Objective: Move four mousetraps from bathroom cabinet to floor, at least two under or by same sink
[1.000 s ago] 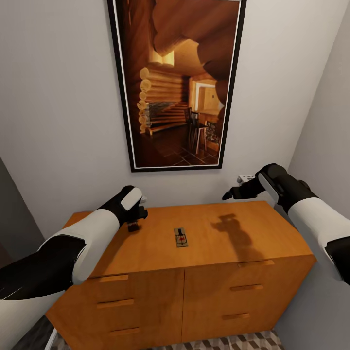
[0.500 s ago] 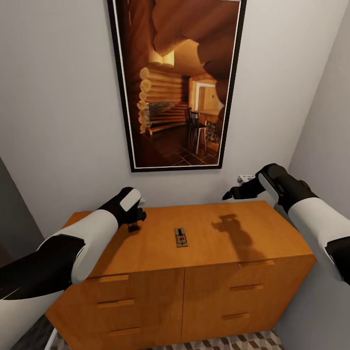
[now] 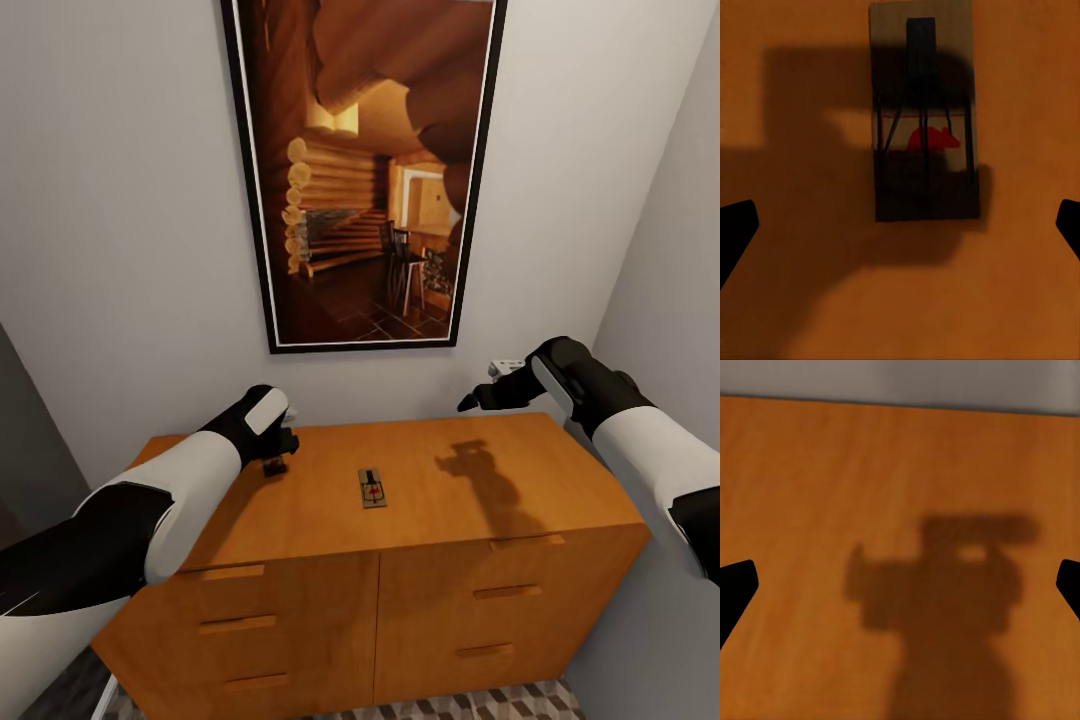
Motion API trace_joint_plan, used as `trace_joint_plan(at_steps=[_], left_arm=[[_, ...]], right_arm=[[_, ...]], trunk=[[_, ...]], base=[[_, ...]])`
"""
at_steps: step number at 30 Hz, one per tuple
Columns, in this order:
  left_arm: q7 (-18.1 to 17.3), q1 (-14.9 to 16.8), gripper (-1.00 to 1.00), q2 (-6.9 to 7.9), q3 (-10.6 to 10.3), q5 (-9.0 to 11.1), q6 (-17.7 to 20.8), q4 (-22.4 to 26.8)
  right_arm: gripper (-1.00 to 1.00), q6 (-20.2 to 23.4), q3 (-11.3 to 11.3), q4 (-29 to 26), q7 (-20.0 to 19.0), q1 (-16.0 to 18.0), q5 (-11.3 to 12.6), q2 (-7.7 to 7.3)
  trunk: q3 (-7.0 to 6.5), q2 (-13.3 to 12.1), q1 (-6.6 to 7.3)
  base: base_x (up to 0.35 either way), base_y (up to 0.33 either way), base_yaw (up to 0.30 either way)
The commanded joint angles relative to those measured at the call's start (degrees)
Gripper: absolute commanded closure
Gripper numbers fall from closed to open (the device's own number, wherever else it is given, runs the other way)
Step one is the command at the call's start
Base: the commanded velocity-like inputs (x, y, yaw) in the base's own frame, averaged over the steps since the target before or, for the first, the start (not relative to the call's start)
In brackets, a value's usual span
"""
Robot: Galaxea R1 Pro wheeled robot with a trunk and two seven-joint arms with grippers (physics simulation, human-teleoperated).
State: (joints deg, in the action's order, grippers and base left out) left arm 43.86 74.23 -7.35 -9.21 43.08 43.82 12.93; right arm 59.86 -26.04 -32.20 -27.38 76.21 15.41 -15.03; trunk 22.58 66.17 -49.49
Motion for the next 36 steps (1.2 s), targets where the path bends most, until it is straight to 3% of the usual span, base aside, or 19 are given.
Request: trace_joint_plan(at_steps=[1,11,36], left_arm=[[0.42,0.04,-1.0,0.02,-0.46,0.6,0.21,0.08],[0.35,0.04,-1.0,0.05,-0.46,0.6,0.21,0.03],[0.29,0.04,-1.0,0.06,-0.46,0.6,0.21,0.06]], right_arm=[[-1.0,0.14,-0.41,-0.06,0.08,0.08,0.41,-0.09],[-1.0,0.14,-0.41,-0.06,0.08,0.08,0.41,-0.09],[-1.0,0.14,-0.42,-0.06,0.08,0.08,0.41,-0.09]], trunk=[[0.26,0.47,-0.23],[2.05,4.48,-2.43],[2.05,4.48,-2.43]], base=[[0.0,0.0,0.0],[0.0,0.0,0.0],[0.0,0.0,0.0]])
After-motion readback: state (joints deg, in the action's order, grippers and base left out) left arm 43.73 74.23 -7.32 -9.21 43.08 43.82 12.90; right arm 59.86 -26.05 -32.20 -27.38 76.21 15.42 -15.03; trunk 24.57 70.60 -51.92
